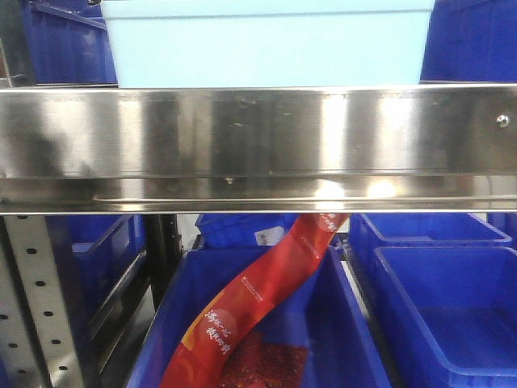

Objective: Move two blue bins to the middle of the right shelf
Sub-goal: 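Open both grippers and pull them back from the placed cyan bin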

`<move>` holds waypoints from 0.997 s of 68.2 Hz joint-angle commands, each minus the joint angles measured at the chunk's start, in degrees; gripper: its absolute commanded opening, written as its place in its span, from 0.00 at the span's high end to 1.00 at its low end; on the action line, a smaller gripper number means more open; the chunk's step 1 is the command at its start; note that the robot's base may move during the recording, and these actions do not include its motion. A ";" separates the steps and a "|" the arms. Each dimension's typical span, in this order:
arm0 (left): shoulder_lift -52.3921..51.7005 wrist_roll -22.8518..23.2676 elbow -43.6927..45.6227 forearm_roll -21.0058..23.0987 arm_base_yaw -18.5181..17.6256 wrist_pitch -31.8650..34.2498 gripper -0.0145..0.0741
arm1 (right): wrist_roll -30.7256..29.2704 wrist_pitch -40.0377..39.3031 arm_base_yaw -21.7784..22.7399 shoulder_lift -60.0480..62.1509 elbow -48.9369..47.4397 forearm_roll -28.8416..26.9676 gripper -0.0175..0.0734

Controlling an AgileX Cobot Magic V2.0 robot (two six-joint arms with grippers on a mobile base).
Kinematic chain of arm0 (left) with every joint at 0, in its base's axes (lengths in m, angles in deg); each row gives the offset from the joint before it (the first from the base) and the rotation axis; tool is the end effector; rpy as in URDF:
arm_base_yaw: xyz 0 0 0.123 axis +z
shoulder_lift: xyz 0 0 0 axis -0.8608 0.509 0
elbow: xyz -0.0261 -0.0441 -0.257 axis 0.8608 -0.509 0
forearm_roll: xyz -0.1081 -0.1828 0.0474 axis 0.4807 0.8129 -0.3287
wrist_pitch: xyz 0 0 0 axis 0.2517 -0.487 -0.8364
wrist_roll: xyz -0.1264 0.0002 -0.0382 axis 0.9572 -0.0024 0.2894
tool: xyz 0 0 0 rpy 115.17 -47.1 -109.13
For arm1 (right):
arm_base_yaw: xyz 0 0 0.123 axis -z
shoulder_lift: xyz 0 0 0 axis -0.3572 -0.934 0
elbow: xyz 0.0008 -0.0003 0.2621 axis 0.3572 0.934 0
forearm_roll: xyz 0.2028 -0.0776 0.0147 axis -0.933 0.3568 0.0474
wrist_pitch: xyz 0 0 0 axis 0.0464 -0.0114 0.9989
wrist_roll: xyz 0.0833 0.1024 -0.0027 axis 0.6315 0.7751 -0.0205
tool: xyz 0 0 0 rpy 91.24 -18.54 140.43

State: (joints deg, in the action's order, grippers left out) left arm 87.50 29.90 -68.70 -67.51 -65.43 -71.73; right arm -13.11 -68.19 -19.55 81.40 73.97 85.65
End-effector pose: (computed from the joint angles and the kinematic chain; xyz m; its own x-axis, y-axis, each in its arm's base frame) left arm 0.0860 -0.0085 0.2089 0.0210 -0.0704 -0.9973 0.1021 0.9925 -0.0679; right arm 0.0864 -0.0015 0.2083 0.0231 0.1207 -0.9924 0.0171 0.9925 0.1211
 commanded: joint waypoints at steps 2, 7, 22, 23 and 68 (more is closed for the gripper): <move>-0.30 -0.06 0.07 0.25 0.08 1.16 0.96 | -0.37 -0.64 0.11 0.32 0.03 1.50 0.99; -0.30 -0.06 0.07 0.25 0.08 1.16 0.96 | -0.37 -0.19 0.11 0.32 0.03 2.11 0.99; -0.30 -0.06 0.07 0.25 0.08 1.16 0.96 | -0.37 -0.19 -2.55 0.32 0.03 2.76 0.99; -0.30 -0.06 0.07 0.25 0.08 1.16 0.96 | -0.37 -0.19 -2.88 0.32 0.03 2.76 0.99; -0.30 -0.06 0.07 0.25 0.08 1.16 0.96 | -0.37 -0.19 -4.43 0.32 0.03 2.76 0.99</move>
State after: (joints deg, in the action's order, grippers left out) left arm 87.50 29.90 -68.70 -67.51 -65.43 -71.73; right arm -13.11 -67.85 -23.88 81.52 73.97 88.04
